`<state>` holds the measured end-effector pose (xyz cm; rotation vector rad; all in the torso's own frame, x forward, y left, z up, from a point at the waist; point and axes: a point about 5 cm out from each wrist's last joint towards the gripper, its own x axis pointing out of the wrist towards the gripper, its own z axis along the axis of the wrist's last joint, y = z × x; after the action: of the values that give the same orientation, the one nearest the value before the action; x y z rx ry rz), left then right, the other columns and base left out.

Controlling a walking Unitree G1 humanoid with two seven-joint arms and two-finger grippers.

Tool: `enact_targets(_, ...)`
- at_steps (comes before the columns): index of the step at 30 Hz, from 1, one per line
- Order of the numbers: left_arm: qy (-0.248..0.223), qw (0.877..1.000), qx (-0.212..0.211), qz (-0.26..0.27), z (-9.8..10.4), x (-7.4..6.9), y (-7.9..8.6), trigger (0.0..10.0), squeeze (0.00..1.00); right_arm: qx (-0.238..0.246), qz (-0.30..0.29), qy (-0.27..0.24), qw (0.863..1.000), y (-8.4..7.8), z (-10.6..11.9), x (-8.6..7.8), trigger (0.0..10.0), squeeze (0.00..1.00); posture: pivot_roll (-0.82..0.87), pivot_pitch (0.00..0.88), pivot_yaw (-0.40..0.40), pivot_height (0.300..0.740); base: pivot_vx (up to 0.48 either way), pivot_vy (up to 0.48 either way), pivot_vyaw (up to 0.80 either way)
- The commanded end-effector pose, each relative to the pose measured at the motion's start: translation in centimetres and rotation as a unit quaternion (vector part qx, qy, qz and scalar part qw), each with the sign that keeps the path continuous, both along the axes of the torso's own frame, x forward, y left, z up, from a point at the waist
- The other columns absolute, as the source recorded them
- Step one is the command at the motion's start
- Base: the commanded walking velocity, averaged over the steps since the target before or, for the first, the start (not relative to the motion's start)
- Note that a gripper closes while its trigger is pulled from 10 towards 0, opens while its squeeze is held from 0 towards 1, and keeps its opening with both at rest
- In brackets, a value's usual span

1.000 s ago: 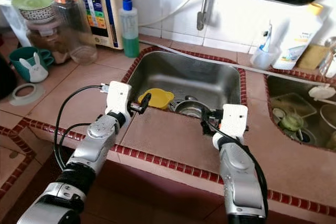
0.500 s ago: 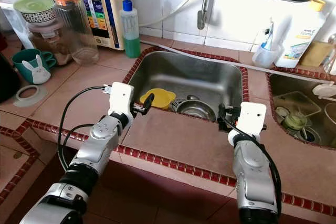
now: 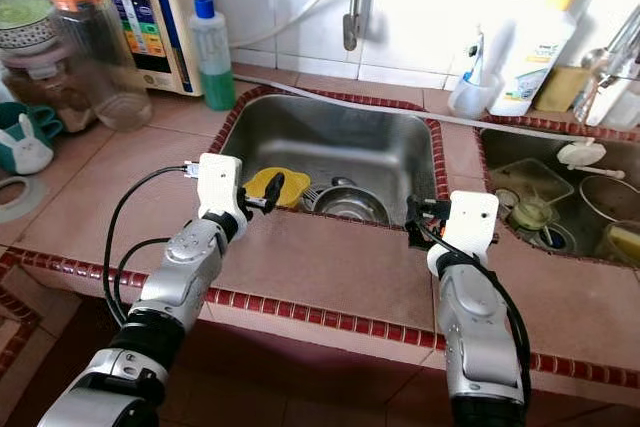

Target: Kitchen organization

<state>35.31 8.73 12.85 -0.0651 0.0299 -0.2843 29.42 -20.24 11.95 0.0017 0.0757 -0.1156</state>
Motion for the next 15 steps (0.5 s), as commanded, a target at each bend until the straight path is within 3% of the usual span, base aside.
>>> enact_targets(1,-0.011,1.0,-0.003,0.001,0.5,-0.2,0.0,10.0,0.0,0.003,0.007,-0.009,1.0,0.3,0.7,0.0,10.0,0.0,0.08,0.0,-0.047,0.74,0.0,0.0,0.0)
enact_targets(15,-0.006,1.0,0.011,-0.024,-0.1,-2.2,0.9,10.0,0.0,0.019,0.036,-0.019,0.999,2.4,1.2,-0.8,10.0,0.0,0.1,0.0,-0.04,0.74,0.0,0.0,0.0)
